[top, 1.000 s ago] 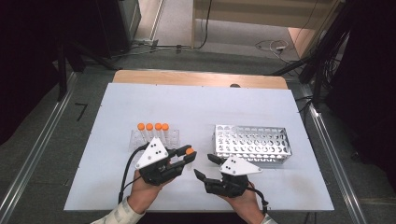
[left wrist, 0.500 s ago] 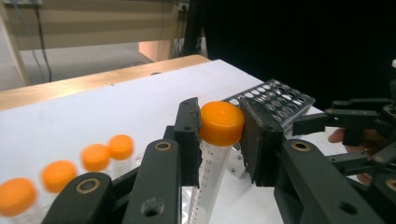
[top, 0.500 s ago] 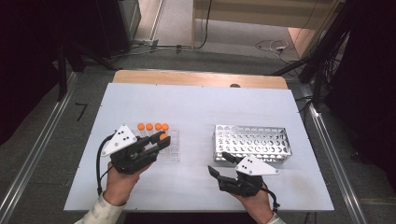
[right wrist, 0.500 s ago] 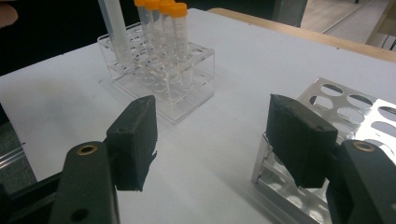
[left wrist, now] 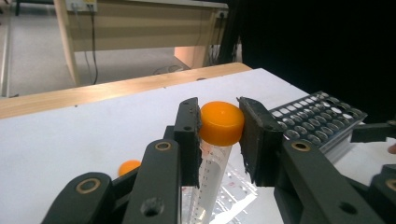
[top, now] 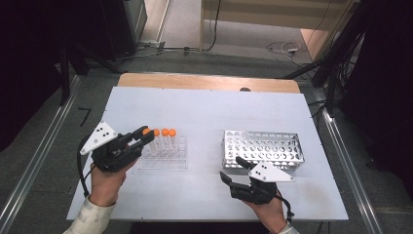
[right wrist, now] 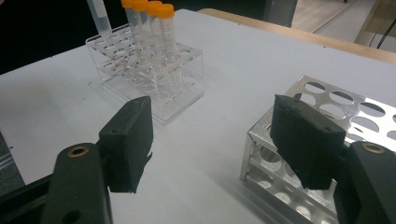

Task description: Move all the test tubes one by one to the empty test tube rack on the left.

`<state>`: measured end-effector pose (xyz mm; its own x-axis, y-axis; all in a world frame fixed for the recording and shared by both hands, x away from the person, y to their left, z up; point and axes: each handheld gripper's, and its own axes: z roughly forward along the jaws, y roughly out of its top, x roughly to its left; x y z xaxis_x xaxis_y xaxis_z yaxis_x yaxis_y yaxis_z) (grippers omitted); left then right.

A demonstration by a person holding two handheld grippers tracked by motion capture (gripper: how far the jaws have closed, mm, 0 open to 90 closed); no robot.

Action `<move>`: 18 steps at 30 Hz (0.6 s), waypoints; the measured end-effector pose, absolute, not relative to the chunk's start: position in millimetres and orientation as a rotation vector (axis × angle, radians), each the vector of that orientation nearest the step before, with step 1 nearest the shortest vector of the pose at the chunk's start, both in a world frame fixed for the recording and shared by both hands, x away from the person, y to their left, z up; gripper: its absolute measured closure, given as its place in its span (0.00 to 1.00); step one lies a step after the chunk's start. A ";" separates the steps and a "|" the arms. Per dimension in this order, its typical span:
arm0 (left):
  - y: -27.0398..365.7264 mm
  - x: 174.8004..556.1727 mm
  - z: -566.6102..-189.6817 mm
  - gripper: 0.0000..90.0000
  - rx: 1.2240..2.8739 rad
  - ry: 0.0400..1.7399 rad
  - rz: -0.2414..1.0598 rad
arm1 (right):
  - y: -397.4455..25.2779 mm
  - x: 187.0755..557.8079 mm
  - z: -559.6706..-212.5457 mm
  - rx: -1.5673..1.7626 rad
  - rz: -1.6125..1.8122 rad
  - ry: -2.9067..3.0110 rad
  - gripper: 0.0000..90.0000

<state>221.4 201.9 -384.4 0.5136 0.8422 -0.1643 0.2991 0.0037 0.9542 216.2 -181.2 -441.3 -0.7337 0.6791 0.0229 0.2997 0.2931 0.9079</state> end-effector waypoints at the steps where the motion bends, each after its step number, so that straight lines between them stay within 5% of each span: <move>1: 203.2 222.0 -384.7 0.77 1.559 1.018 0.575 | -181.3 216.1 -441.1 0.882 1.424 2.198 0.32; 18: 213.5 226.9 -387.0 0.77 1.544 1.055 0.607 | -181.1 217.0 -442.2 0.884 1.417 2.201 0.32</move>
<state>226.9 213.5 -387.0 0.4689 0.8688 -0.1595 0.2988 0.0140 0.9542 217.0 -181.1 -442.2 -0.7315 0.6814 0.0219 0.3019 0.2950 0.9066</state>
